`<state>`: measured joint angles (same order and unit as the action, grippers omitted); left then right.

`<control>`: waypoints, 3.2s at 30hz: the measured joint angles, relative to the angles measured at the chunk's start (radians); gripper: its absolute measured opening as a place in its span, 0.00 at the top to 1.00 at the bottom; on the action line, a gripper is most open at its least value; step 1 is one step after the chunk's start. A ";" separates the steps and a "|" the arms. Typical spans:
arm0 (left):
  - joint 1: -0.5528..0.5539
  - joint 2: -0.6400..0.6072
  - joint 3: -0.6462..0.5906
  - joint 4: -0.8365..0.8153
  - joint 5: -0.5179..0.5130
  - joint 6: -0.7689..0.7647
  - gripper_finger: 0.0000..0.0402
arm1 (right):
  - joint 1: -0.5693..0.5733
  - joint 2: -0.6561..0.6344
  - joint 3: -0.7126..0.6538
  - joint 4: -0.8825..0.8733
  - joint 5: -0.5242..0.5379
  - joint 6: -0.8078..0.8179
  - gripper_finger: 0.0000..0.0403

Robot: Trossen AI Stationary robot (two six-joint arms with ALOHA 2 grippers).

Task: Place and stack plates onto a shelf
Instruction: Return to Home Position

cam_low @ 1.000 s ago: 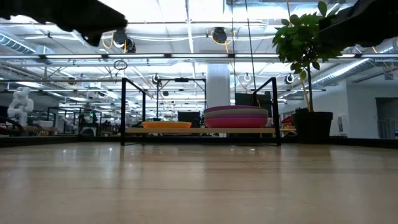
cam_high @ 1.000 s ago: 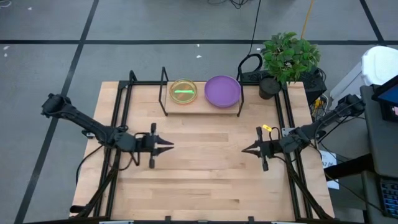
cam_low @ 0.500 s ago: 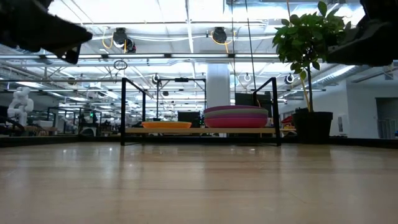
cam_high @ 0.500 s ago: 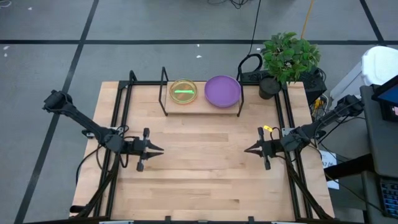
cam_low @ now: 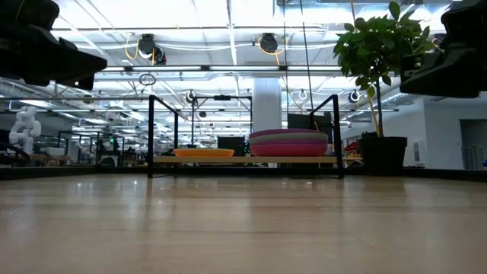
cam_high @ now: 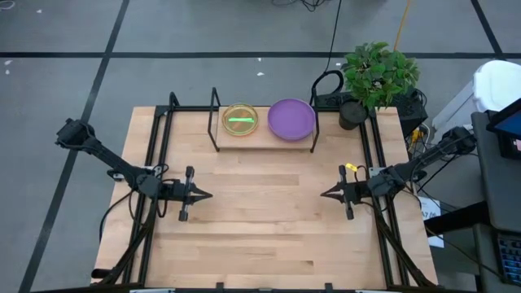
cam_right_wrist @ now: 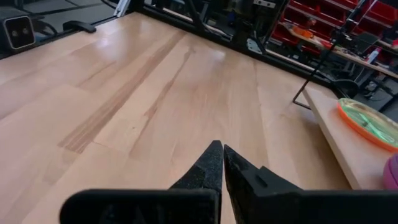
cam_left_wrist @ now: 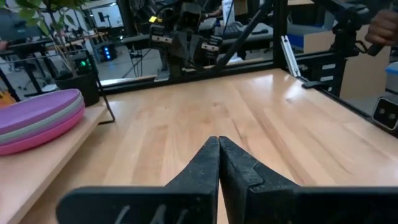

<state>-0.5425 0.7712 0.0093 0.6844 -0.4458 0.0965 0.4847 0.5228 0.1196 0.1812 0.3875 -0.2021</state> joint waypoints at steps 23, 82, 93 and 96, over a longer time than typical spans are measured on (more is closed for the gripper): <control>0.018 -0.008 0.000 -0.009 -0.003 0.006 0.99 | -0.128 -0.147 -0.077 -0.043 -0.176 0.005 1.00; 0.036 -0.505 0.001 -0.420 -0.105 0.079 0.99 | -0.480 -0.401 -0.081 -0.160 -0.466 -0.019 1.00; 0.193 -0.638 0.001 -0.494 0.053 0.107 0.99 | -0.480 -0.401 -0.081 -0.162 -0.467 -0.023 1.00; 0.242 -0.649 0.001 -0.505 0.129 0.081 0.99 | -0.480 -0.401 -0.081 -0.162 -0.467 -0.023 1.00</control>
<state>-0.3003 0.1223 0.0105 0.1793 -0.3172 0.1774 0.0051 0.1223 0.0391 0.0189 -0.0799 -0.2253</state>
